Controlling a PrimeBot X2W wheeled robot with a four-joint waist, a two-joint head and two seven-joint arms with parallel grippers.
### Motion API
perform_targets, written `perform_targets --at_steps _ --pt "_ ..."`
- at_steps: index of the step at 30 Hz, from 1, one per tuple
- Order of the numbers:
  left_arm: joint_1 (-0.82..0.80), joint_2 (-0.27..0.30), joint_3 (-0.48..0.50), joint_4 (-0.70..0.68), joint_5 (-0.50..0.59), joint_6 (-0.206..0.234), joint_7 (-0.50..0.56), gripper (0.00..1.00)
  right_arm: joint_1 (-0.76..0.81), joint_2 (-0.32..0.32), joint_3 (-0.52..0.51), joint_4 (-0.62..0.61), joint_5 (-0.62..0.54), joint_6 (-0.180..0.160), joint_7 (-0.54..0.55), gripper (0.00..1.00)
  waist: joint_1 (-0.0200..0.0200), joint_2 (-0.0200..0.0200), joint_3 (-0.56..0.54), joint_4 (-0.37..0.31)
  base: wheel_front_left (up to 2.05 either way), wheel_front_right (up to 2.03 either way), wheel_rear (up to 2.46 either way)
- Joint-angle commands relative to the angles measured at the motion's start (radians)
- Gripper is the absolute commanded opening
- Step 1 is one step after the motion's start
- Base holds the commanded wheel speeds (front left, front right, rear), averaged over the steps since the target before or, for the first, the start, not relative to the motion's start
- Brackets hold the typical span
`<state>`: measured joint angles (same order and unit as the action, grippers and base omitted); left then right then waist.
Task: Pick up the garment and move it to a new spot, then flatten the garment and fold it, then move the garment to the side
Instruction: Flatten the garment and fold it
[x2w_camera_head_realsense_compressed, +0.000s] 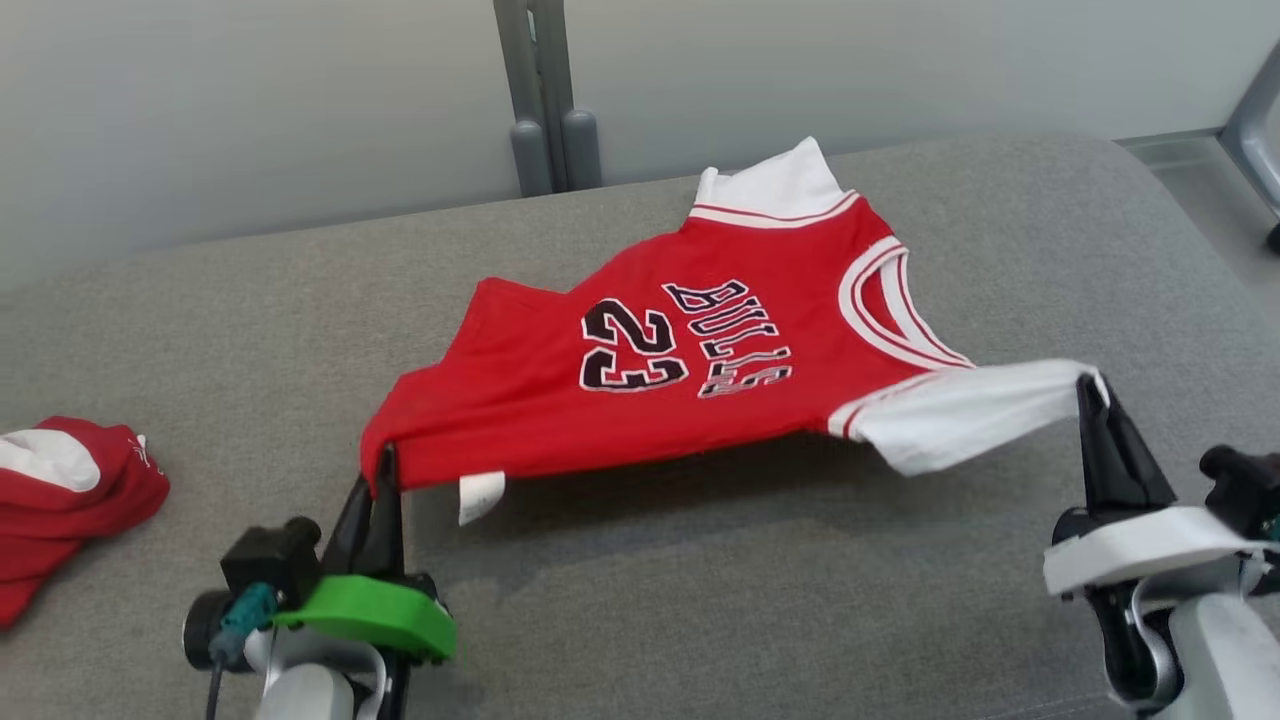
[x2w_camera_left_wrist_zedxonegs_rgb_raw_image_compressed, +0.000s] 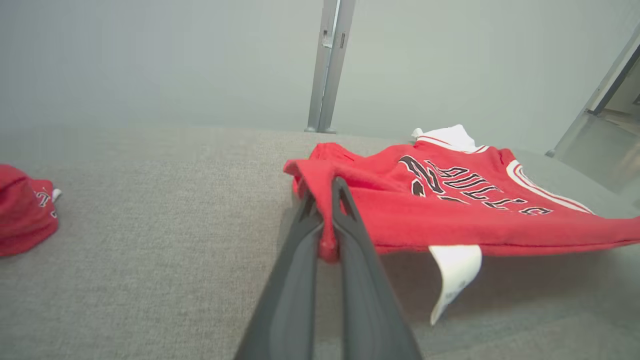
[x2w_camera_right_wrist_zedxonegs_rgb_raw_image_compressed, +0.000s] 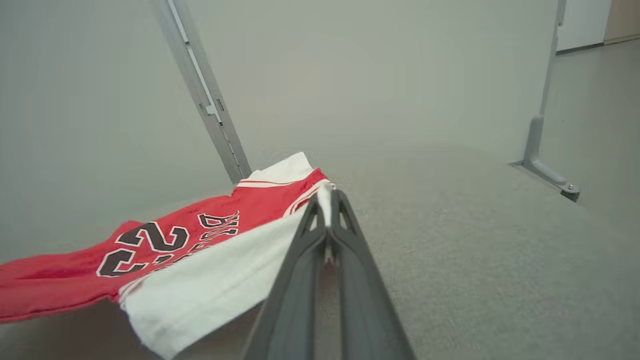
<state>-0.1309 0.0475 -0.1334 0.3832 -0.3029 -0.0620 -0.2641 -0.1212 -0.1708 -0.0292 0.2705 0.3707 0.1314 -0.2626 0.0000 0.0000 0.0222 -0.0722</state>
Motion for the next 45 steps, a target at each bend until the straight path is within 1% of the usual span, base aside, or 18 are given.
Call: perform_targets --at_steps 1,4,6,10,14,16,17,18,20,21,23,25,28,32,36,39,40,45 --pt "-0.039 0.005 0.017 -0.012 0.013 -0.012 0.000 0.00 -0.031 -0.011 -0.001 -0.033 0.008 -0.001 -0.003 0.00 0.0000 0.0000 -0.027 0.028 0.00 0.00 0.00" --pt "-0.113 0.013 0.020 0.014 0.044 -0.035 0.000 0.00 -0.092 -0.036 0.029 -0.066 0.020 -0.001 -0.003 0.00 0.0000 0.0000 -0.012 0.033 0.00 0.00 0.00" --pt "-0.190 0.030 0.015 0.057 0.056 -0.044 0.000 0.00 -0.149 -0.064 0.068 -0.054 0.027 -0.001 -0.003 0.00 0.0000 0.0000 0.015 0.032 0.00 0.00 0.00" --pt "-0.392 0.061 -0.025 0.160 0.095 -0.056 0.002 0.00 -0.307 -0.143 0.164 -0.004 0.044 -0.001 -0.003 0.00 0.0000 0.0000 0.137 0.037 0.00 0.00 0.00" --pt "-0.654 0.085 -0.049 0.272 0.124 -0.058 0.043 0.00 -0.547 -0.222 0.250 0.088 0.068 -0.001 -0.003 0.00 0.0000 0.0000 0.291 0.044 0.00 0.00 0.00" --pt "-0.799 0.110 -0.061 0.327 0.160 -0.048 0.066 0.00 -0.694 -0.262 0.288 0.150 0.065 -0.001 -0.003 0.00 0.0000 0.0000 0.364 0.044 0.00 0.00 0.00" --pt "-0.867 0.114 -0.052 0.352 0.155 -0.039 0.070 0.00 -0.770 -0.271 0.300 0.185 0.067 -0.002 -0.003 0.00 0.0000 0.0000 0.396 0.042 0.00 0.00 0.00" --pt "-0.934 0.132 -0.065 0.378 0.186 -0.032 0.077 0.00 -0.848 -0.283 0.307 0.220 0.058 -0.001 -0.003 0.00 0.0000 0.0000 0.424 0.041 0.00 0.00 0.00" --pt "-1.065 0.151 -0.062 0.420 0.200 -0.010 0.075 0.00 -1.006 -0.298 0.292 0.288 0.038 -0.002 -0.003 0.00 0.0000 0.0000 0.472 0.038 0.00 0.00 0.00" --pt "-1.127 0.167 -0.072 0.437 0.230 0.003 0.068 0.00 -1.085 -0.314 0.285 0.311 0.000 -0.002 -0.003 0.00 0.0000 0.0000 0.488 0.038 0.00 0.00 0.00" --pt "-1.237 0.179 -0.078 0.461 0.247 0.022 0.049 0.00 -1.218 -0.323 0.238 0.350 -0.044 -0.002 -0.003 0.00 0.0000 0.0000 0.513 0.040 0.00 0.00 0.00" --pt "-1.321 0.187 -0.085 0.480 0.267 0.034 0.027 0.00 -1.310 -0.324 0.212 0.352 -0.111 -0.002 -0.003 0.00 0.0000 0.0000 0.526 0.042 0.00 0.00 0.00" --pt "-1.407 0.196 -0.087 0.498 0.280 0.051 0.007 0.00 -1.413 -0.310 0.130 0.333 -0.179 -0.002 -0.003 0.00 0.0000 0.0000 0.534 0.044 0.00 0.00 0.00" --pt "-1.448 0.201 -0.090 0.473 0.282 0.060 0.000 0.00 -1.432 -0.285 0.076 0.297 -0.228 -0.002 -0.003 0.00 0.0000 0.0000 0.553 0.041 0.00 0.00 0.00" --pt "-1.400 0.207 -0.077 0.431 0.263 0.060 0.001 0.00 -1.395 -0.278 0.073 0.281 -0.208 -0.002 -0.003 0.00 0.0000 0.0000 0.588 0.035 0.00 0.00 0.00" --pt "-1.324 0.201 -0.054 0.410 0.235 0.066 0.001 0.00 -1.325 -0.279 0.086 0.267 -0.155 -0.002 -0.003 0.00 0.0000 0.0000 0.611 0.032 0.00 0.00 0.00" --pt "-1.286 0.198 -0.054 0.416 0.229 0.059 0.001 0.00 -1.291 -0.274 0.091 0.260 -0.124 -0.002 -0.003 0.00 0.0000 0.0000 0.611 0.032 0.00 0.00 0.00" --pt "-1.058 0.172 -0.018 0.388 0.186 0.056 0.000 0.00 -1.067 -0.284 0.179 0.191 0.018 -0.002 -0.003 0.00 0.0000 0.0000 0.574 0.020 0.00 0.00 0.00"
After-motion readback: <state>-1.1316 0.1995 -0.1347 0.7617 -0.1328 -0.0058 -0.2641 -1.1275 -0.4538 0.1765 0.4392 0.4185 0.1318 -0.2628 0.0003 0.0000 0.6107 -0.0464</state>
